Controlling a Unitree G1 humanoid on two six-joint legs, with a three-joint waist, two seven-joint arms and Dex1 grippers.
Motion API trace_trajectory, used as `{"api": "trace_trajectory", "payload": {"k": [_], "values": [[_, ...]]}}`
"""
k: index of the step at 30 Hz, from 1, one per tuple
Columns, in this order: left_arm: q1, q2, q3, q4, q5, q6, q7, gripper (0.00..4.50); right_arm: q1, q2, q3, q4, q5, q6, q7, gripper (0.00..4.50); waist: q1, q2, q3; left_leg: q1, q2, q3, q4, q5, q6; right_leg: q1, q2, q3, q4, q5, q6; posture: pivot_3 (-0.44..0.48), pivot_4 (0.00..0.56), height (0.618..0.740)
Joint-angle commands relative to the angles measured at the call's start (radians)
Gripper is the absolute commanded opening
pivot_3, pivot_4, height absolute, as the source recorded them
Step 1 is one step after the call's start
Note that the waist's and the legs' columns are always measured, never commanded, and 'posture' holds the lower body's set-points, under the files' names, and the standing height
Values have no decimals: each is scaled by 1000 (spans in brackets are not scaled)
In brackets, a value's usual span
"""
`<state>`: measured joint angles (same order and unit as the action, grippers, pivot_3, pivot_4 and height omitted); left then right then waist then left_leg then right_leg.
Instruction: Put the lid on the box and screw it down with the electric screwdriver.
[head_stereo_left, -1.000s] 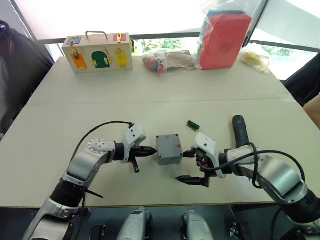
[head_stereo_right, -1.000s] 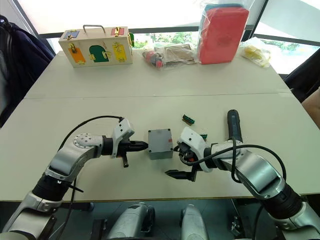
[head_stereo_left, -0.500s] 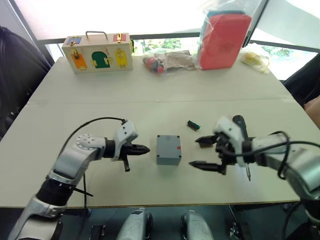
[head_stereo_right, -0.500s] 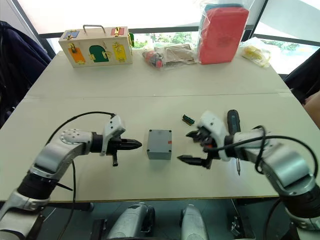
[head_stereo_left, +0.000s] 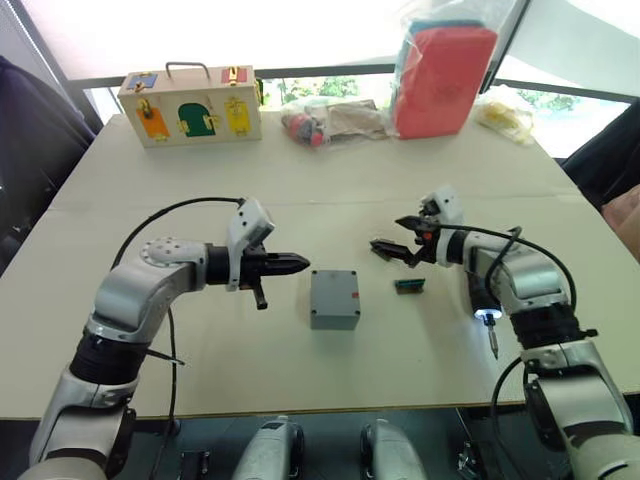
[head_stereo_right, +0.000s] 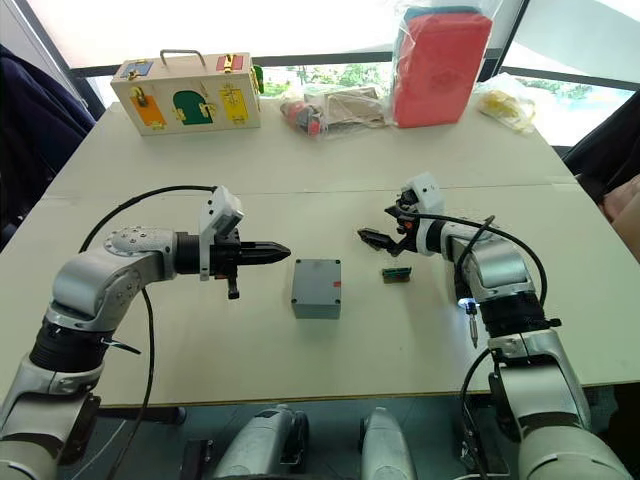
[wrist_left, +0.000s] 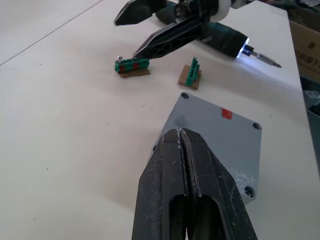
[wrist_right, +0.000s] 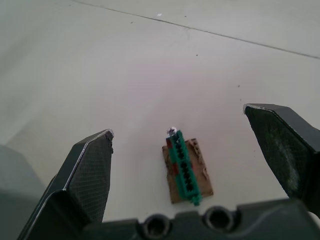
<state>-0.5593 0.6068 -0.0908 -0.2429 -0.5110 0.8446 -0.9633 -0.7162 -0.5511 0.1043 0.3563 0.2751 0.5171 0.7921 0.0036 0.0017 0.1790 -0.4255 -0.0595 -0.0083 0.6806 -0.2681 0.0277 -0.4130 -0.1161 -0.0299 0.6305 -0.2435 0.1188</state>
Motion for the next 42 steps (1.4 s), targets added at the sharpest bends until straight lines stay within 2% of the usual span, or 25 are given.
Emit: {"api": "trace_trajectory", "payload": {"k": [1,6,20,23,25,28,42], "values": [[2,9,28,-50,-24,9,19,0,-27,11,0,33,-30,-51,23,3894,2,0,0,0,0,0,0,0,0,0,0,0,0,0,0,0,150,740],[15,18,33,-71,-36,19,34,0,-32,23,1,52,-50,-68,44,2430,0,0,0,0,0,0,0,0,0,0,0,1,0,0,0,0,150,740],[19,23,16,-63,-46,9,49,0,-49,58,-14,93,-76,-80,48,2430,0,0,0,0,0,0,0,0,-1,0,0,0,0,0,0,0,150,740],[20,23,14,-62,-45,7,48,0,-52,63,-18,102,-78,-84,45,1778,0,0,0,0,0,0,0,0,-1,0,0,1,0,0,0,0,150,740],[22,24,11,-61,-43,4,47,0,-57,65,-21,109,-79,-90,41,967,0,0,0,0,0,0,0,0,-1,-1,0,1,0,0,0,0,150,740],[25,24,9,-65,-43,5,48,0,-57,63,-20,113,-82,-94,39,87,0,0,0,0,0,0,0,0,-1,-1,0,1,0,0,0,0,150,740],[29,29,16,-61,-46,3,46,0,-59,46,-52,73,-76,-84,48,87,0,0,0,0,0,0,0,0,-1,-1,0,1,0,0,0,0,150,740]]}}
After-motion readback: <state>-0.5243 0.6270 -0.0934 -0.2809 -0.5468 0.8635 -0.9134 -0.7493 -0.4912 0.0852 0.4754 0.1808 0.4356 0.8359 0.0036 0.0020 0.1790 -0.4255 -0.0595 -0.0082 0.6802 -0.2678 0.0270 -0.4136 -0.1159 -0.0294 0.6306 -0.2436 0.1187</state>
